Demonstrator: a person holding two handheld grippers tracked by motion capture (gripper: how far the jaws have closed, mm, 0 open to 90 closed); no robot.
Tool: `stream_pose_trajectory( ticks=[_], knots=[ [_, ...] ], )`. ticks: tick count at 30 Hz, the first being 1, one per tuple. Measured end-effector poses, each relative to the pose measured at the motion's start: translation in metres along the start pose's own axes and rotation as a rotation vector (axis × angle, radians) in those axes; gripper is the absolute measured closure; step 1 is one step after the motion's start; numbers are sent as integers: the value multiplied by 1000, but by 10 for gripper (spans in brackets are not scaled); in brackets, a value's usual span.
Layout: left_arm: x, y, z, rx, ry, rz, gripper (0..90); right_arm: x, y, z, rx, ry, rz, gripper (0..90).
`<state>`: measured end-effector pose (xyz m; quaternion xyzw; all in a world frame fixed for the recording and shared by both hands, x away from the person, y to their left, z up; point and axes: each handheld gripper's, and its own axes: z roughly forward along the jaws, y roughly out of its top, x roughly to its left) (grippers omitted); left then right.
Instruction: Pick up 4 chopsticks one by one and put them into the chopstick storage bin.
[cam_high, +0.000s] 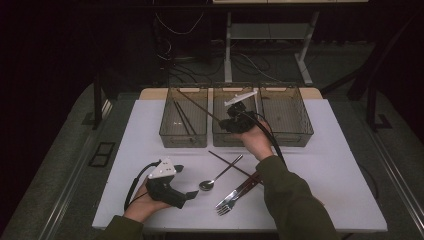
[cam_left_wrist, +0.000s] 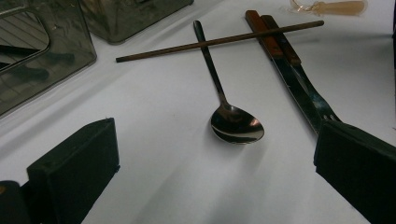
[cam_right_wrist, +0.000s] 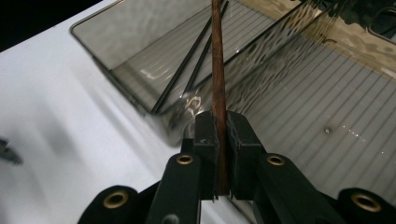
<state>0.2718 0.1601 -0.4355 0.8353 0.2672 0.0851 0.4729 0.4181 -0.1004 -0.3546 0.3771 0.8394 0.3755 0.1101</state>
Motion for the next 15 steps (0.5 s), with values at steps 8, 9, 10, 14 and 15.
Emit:
stream_pose_trajectory(
  ticks=[8,9,10,14,15],
  knots=[
    [-1,1,0,2,-6,4,0,-3,27,24,41,-35,18,837],
    [-1,1,0,3,-7,4,0,-3,31,27,46,-39,21,837],
    [0,1,1,0,-8,5,0,-3,34,30,48,-42,21,837],
    [0,1,0,-3,-9,6,0,-1,49,41,74,-69,29,837],
    [0,1,0,-6,-12,0,0,-1,52,43,79,-64,34,837]
  ],
)
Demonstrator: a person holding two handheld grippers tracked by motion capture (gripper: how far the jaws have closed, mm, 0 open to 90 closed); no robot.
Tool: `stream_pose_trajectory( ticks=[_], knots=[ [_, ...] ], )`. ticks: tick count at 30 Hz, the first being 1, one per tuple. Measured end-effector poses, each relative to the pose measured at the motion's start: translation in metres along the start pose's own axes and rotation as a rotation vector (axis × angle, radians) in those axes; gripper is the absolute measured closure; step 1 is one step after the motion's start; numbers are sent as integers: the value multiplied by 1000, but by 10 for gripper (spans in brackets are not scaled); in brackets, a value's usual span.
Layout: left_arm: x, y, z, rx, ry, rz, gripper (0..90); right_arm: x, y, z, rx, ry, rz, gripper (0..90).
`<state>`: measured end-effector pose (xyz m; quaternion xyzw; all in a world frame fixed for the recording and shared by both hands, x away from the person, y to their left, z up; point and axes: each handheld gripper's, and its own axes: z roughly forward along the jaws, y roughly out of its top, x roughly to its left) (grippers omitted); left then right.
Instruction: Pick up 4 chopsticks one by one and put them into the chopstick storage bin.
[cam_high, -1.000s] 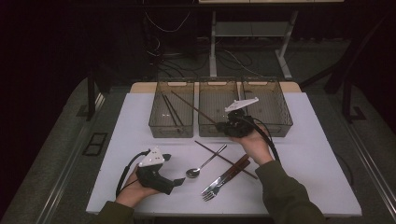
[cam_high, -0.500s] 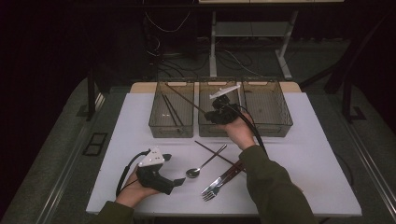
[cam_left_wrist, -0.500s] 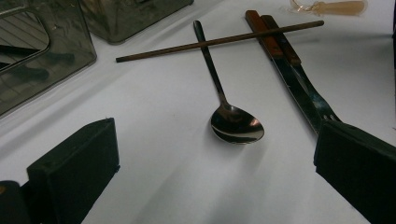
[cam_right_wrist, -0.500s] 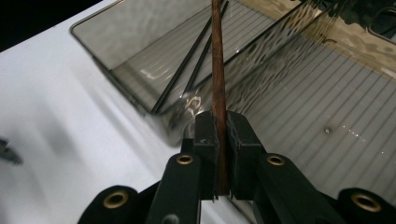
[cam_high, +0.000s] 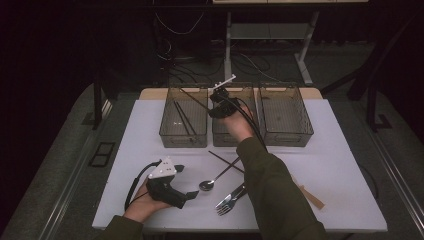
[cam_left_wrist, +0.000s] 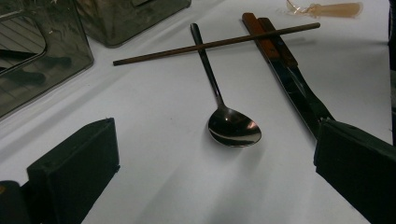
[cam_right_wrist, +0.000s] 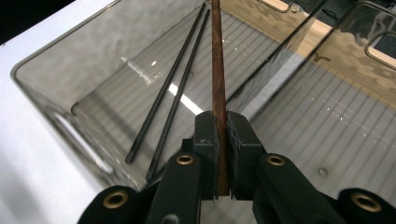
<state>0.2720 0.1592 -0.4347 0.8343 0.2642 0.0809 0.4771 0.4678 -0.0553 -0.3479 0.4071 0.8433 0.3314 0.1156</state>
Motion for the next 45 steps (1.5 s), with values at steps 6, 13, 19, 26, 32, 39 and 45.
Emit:
stream_pose_trajectory(
  ticks=[6,13,19,26,32,39,45],
  knots=[
    [0,1,0,-3,-2,8,0,6,13,15,44,-26,-5,837],
    [0,1,-1,-4,-9,8,0,11,22,26,66,-42,-3,835],
    [1,1,-1,-3,-12,11,0,14,23,28,51,-34,0,700],
    [0,1,-1,-5,-10,6,0,10,21,18,14,-5,-4,570],
    [1,1,-1,-4,-9,12,0,4,11,1,-38,47,-12,466],
    [0,1,-1,4,-3,12,0,-3,-12,-26,-93,86,-53,422],
    [0,0,-1,-11,-5,1,0,-13,-38,-49,-116,94,-64,412]
  ],
)
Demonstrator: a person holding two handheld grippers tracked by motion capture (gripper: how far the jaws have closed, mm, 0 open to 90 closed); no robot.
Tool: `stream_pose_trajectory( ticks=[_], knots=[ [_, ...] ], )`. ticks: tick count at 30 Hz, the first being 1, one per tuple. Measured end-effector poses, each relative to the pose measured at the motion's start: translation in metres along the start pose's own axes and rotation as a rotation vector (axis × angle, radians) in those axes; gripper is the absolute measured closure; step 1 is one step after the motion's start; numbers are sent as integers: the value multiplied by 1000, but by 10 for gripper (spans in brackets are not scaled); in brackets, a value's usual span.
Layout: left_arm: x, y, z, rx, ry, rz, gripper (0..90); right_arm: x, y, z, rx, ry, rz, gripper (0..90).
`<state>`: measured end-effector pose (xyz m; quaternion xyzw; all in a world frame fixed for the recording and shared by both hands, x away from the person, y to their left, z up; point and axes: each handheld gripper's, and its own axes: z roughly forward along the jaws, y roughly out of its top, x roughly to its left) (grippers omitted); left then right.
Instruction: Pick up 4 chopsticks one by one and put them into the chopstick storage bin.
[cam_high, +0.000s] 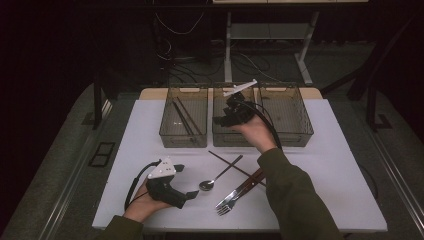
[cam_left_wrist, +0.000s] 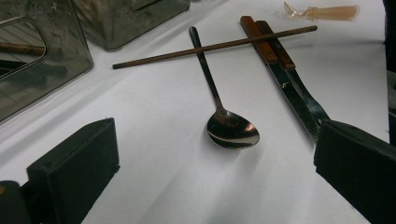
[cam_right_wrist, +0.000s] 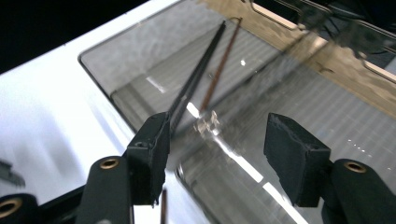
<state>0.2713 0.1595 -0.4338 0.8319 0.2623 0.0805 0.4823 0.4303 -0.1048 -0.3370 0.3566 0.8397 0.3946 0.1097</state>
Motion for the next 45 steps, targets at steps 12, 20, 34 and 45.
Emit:
stream_pose_trajectory(
  ticks=[12,20,34,45],
  knots=[
    [1,0,-1,-2,-2,-7,0,-2,-55,-36,10,30,-14,514],
    [1,0,0,3,-1,-5,0,2,-92,-51,28,59,-6,581],
    [1,0,0,8,-3,-7,0,13,-148,-66,65,82,-21,732],
    [0,0,0,14,-2,10,0,18,-168,-59,126,91,-20,784]
  ],
)
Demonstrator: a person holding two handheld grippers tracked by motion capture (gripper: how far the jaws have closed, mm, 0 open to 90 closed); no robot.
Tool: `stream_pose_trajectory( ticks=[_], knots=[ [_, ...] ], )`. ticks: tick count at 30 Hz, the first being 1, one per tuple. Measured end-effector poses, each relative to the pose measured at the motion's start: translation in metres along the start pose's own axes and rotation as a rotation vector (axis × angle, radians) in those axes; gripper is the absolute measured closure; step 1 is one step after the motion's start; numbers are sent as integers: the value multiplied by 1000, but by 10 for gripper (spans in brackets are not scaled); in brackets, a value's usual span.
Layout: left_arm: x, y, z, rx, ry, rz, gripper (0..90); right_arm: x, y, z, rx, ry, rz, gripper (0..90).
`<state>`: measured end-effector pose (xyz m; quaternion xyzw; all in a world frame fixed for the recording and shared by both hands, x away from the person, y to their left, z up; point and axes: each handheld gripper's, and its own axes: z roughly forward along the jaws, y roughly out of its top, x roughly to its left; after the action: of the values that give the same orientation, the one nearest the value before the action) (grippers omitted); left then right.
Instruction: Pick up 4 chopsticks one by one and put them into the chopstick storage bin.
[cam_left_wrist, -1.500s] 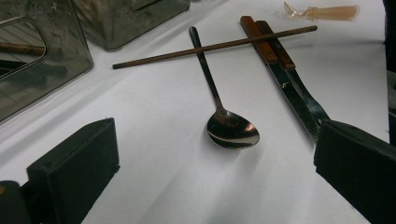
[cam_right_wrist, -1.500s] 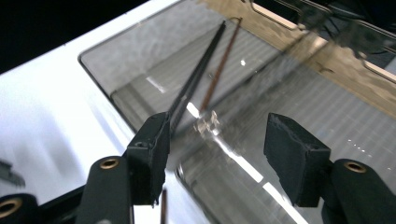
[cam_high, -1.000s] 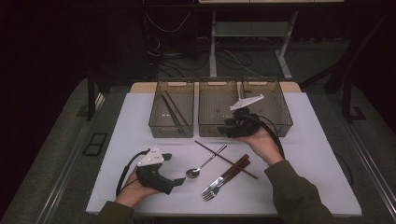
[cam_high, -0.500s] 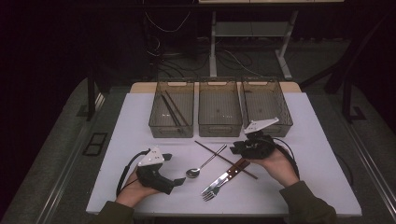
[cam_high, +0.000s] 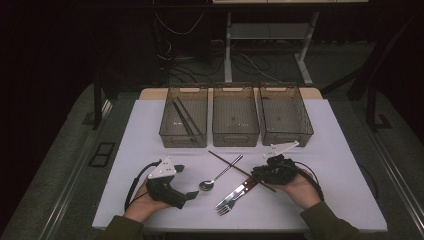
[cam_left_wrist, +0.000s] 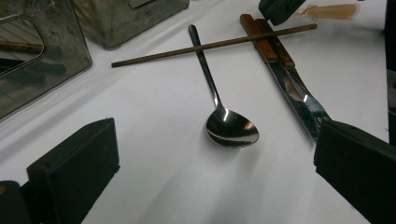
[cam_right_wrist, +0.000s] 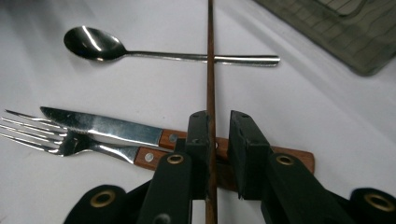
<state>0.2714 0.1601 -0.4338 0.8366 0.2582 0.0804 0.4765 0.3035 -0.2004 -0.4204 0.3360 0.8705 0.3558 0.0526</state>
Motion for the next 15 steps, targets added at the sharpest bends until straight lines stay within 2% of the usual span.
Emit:
stream_pose_trajectory(
  ticks=[5,15],
  knots=[
    [0,0,0,2,-1,1,0,2,-2,6,35,3,-14,795],
    [0,0,0,3,0,2,0,3,-4,13,61,-5,-34,815]
  ],
)
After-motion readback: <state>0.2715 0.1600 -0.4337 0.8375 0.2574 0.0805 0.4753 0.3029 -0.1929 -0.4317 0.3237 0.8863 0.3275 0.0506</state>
